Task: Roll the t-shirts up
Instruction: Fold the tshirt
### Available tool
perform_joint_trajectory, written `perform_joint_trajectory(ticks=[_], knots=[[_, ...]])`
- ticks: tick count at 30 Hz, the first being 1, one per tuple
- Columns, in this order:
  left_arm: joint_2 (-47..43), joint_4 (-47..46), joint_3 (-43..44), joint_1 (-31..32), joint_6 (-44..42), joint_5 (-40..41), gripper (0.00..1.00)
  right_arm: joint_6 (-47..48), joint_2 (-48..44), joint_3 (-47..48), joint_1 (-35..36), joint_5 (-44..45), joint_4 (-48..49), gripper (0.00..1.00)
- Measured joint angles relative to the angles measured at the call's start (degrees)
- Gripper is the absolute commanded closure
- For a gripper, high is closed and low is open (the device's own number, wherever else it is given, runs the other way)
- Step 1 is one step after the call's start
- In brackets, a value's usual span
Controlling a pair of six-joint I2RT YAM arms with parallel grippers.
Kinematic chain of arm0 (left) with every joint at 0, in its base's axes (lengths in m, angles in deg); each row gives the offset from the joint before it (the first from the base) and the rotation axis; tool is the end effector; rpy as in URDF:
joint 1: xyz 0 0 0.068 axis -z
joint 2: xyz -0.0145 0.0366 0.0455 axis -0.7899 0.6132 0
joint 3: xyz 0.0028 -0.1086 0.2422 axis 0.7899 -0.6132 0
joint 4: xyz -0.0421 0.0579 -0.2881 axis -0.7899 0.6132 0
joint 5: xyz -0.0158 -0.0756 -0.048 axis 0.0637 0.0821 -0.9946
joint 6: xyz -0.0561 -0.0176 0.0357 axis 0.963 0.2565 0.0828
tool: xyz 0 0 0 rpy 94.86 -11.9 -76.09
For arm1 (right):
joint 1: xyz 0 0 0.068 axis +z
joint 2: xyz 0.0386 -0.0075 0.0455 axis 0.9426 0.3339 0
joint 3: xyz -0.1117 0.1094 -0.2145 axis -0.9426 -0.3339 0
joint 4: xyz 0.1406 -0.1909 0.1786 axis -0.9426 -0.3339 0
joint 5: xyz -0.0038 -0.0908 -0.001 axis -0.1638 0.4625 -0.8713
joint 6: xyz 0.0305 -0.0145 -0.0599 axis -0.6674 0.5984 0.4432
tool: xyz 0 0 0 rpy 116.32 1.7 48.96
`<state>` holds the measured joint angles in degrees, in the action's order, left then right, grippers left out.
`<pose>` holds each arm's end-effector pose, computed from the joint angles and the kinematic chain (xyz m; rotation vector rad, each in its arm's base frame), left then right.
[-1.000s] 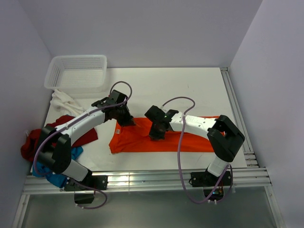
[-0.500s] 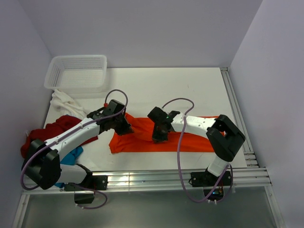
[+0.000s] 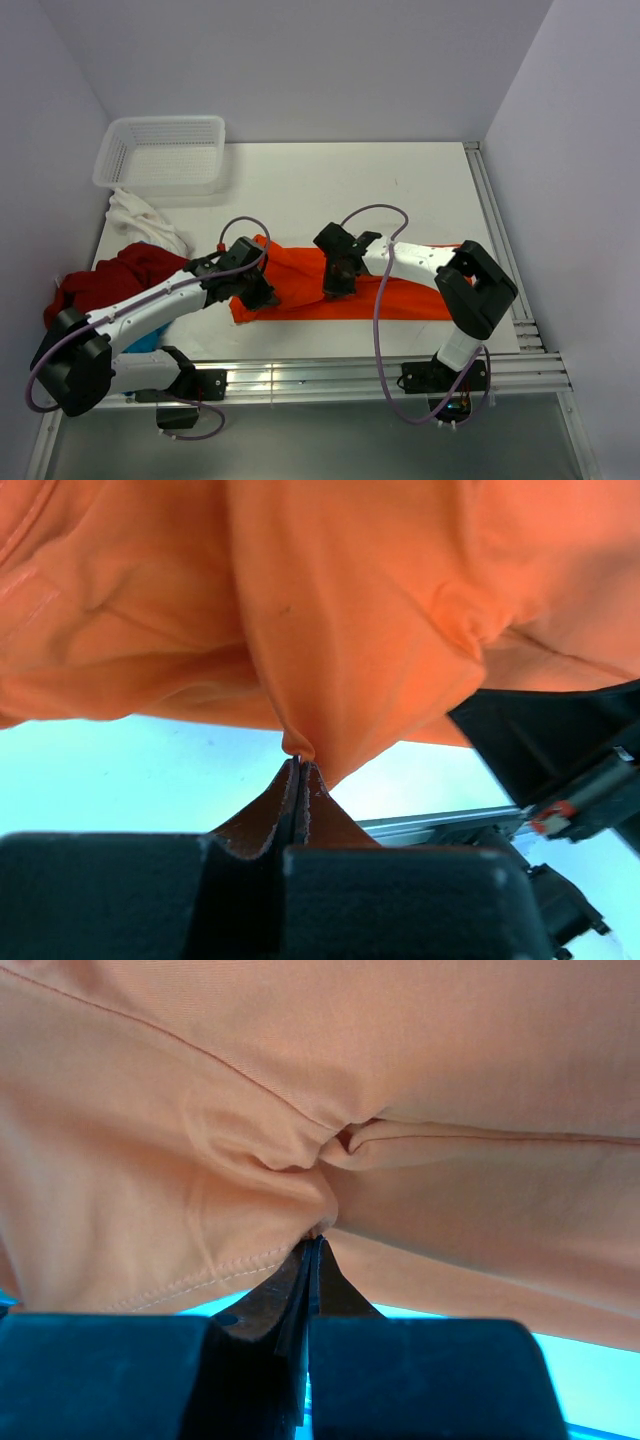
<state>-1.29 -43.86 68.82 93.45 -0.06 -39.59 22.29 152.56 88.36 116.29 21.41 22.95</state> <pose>0.2035 -0.1818 0.1622 -0.7888 2.7102 -0.6713 0.2399 0.2524 0.1200 0.1472 2.9357 0.4461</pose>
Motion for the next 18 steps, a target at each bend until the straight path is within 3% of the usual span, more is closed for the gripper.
perform_joint_trajectory(ticks=[18], knots=[[-2.38, 0.07, -3.50, 4.37, 4.81, 1.11, 1.00, 2.21, -4.00, -2.47, -1.07, -2.75, 0.07, 1.00]])
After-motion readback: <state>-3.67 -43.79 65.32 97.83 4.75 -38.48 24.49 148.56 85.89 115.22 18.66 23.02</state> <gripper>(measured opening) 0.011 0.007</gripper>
